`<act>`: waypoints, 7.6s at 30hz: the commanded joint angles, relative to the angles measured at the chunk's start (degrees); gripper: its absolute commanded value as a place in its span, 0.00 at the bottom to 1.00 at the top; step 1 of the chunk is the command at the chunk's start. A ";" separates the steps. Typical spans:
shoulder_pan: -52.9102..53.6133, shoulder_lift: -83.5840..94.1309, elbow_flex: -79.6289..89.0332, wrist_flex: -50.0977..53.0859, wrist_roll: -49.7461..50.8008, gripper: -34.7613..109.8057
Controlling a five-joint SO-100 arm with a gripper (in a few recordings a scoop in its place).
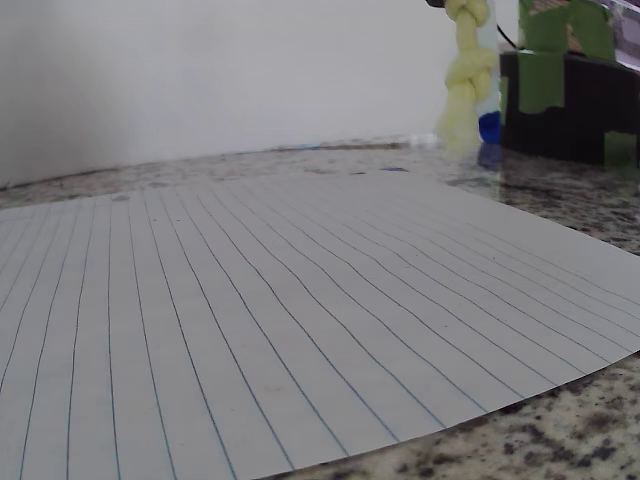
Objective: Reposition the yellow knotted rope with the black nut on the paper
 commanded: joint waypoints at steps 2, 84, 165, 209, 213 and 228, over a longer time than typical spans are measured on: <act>4.04 -1.93 -1.05 -2.90 8.17 0.24; -41.66 21.62 52.03 -23.03 42.36 0.58; -17.75 54.76 65.39 8.00 -108.37 0.24; -17.49 54.76 65.39 7.91 -108.72 0.24; -17.49 54.76 65.39 7.91 -108.72 0.24; -17.49 54.76 65.39 7.91 -108.72 0.24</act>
